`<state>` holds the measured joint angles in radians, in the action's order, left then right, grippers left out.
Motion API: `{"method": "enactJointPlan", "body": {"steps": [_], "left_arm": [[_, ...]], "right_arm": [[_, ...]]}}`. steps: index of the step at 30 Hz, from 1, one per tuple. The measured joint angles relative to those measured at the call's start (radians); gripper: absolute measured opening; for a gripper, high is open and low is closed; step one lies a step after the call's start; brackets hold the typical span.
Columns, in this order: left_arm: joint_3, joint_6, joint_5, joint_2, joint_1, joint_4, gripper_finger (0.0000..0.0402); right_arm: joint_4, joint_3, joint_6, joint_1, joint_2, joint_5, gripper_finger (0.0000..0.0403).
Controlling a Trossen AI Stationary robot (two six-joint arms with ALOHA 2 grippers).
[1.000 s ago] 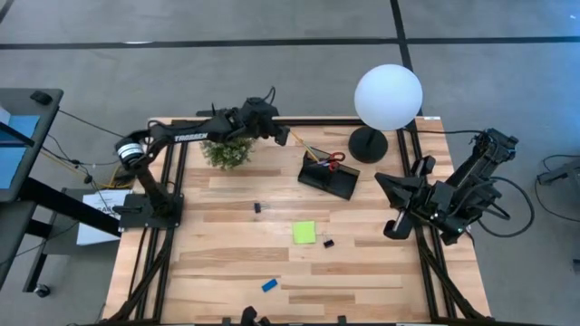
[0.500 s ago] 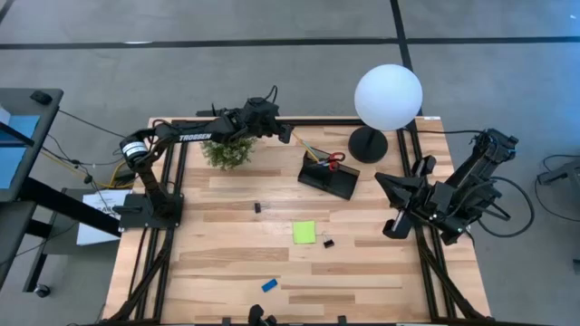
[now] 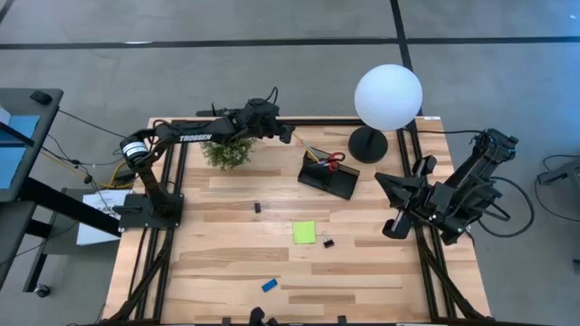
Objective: Pick and place office supplies into organizer
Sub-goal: Put the yellow pencil into the black desk organizer
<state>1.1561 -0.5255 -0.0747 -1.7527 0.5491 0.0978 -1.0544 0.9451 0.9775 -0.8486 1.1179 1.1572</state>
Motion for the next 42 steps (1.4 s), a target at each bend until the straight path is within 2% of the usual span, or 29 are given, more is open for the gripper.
{"method": "enactJointPlan", "body": {"steps": [7,11,21,27,33,42], "left_arm": [[0.0,-0.018,-0.005,0.0,-0.008,0.01,0.0167],[0.0,-0.061,-0.086,0.0,-0.015,0.028,0.0155],[0.0,0.002,-0.11,0.0,-0.024,0.063,0.0128],[0.0,0.08,-0.11,0.0,-0.041,0.141,0.0091],[0.0,0.101,-0.098,0.0,-0.047,0.163,0.0015],[0.0,0.124,-0.103,0.0,-0.068,0.188,0.0007]], "right_arm": [[0.0,0.0,0.0,0.0,0.0,0.0,0.0],[0.0,0.0,0.0,0.0,0.0,0.0,0.0],[0.0,0.0,0.0,0.0,0.0,0.0,0.0],[0.0,0.0,0.0,-0.001,0.0,0.0,0.0],[0.0,0.0,-0.001,-0.001,0.0,0.0,0.0],[0.004,0.0,-0.001,-0.001,0.0,0.0,0.0]]}}
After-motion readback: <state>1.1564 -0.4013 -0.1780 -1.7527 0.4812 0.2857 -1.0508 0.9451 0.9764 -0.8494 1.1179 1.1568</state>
